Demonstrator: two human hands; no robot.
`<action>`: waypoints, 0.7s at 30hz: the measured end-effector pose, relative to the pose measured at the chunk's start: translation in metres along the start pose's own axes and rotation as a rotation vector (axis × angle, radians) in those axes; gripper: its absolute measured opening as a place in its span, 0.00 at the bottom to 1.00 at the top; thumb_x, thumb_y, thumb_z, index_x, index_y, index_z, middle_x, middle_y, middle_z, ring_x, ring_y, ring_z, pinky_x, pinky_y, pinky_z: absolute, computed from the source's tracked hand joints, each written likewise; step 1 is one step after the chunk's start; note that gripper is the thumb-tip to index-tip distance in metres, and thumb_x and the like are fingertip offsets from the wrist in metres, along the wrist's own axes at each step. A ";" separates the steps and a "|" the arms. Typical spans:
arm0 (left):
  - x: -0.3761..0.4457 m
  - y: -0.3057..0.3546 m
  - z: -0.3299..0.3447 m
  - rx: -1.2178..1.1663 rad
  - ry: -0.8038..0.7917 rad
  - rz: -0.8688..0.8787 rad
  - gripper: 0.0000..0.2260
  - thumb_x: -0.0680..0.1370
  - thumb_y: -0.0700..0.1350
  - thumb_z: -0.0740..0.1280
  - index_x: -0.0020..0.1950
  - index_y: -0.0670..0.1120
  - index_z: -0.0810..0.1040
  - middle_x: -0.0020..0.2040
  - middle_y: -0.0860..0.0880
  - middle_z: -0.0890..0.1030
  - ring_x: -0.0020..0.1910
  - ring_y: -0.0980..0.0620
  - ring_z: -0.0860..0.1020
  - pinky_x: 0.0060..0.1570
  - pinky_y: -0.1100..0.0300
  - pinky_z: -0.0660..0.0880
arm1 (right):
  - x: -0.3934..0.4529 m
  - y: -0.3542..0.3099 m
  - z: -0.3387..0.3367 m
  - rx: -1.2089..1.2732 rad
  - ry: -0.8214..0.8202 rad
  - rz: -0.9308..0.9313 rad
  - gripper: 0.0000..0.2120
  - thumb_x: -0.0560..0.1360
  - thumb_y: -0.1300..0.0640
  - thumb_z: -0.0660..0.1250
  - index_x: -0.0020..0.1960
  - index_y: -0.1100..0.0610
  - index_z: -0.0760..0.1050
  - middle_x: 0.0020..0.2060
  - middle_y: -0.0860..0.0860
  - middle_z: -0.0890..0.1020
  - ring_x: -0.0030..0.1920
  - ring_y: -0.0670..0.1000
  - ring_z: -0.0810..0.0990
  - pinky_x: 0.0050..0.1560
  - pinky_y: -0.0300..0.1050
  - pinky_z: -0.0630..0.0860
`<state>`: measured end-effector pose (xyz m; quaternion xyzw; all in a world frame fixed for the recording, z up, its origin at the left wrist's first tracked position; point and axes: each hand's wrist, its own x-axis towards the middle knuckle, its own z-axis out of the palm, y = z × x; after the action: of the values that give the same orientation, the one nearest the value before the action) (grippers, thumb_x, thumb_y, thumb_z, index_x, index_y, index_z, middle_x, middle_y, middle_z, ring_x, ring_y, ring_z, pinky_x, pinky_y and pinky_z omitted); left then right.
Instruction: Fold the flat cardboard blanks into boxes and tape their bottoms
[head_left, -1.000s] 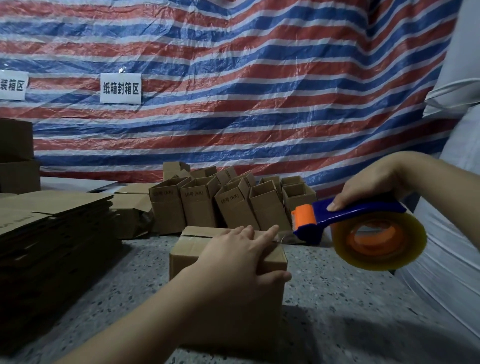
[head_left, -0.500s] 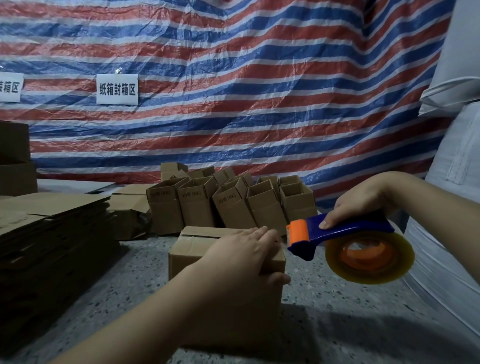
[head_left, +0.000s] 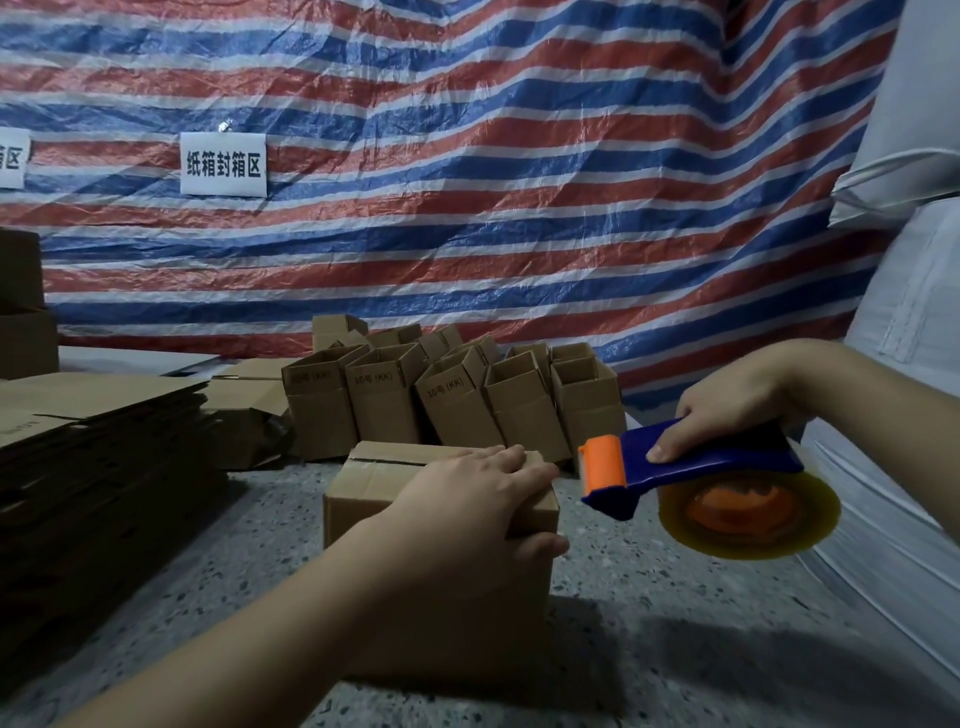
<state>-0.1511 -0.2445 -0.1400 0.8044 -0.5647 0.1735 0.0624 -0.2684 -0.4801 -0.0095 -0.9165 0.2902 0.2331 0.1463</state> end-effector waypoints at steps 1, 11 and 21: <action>0.000 -0.001 0.000 0.003 0.006 0.002 0.33 0.76 0.73 0.52 0.77 0.61 0.54 0.78 0.50 0.63 0.76 0.47 0.62 0.70 0.49 0.64 | 0.001 -0.007 0.001 -0.053 0.030 0.016 0.30 0.70 0.32 0.69 0.57 0.57 0.79 0.39 0.50 0.87 0.37 0.48 0.85 0.39 0.39 0.79; 0.000 0.003 -0.003 0.016 0.015 0.012 0.31 0.77 0.70 0.55 0.77 0.60 0.57 0.76 0.50 0.66 0.74 0.48 0.65 0.67 0.50 0.68 | -0.001 -0.056 0.005 -0.367 0.177 0.155 0.27 0.69 0.30 0.70 0.51 0.52 0.75 0.47 0.53 0.84 0.45 0.52 0.84 0.37 0.42 0.78; 0.001 0.004 -0.003 0.019 -0.019 -0.026 0.33 0.75 0.73 0.53 0.77 0.62 0.54 0.79 0.51 0.60 0.77 0.48 0.61 0.71 0.49 0.64 | 0.032 -0.014 0.068 -0.445 0.234 0.251 0.36 0.71 0.33 0.72 0.70 0.55 0.71 0.51 0.51 0.76 0.50 0.53 0.77 0.51 0.47 0.77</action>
<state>-0.1549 -0.2458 -0.1376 0.8139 -0.5531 0.1703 0.0515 -0.2605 -0.4562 -0.0815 -0.9036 0.3582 0.1998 -0.1232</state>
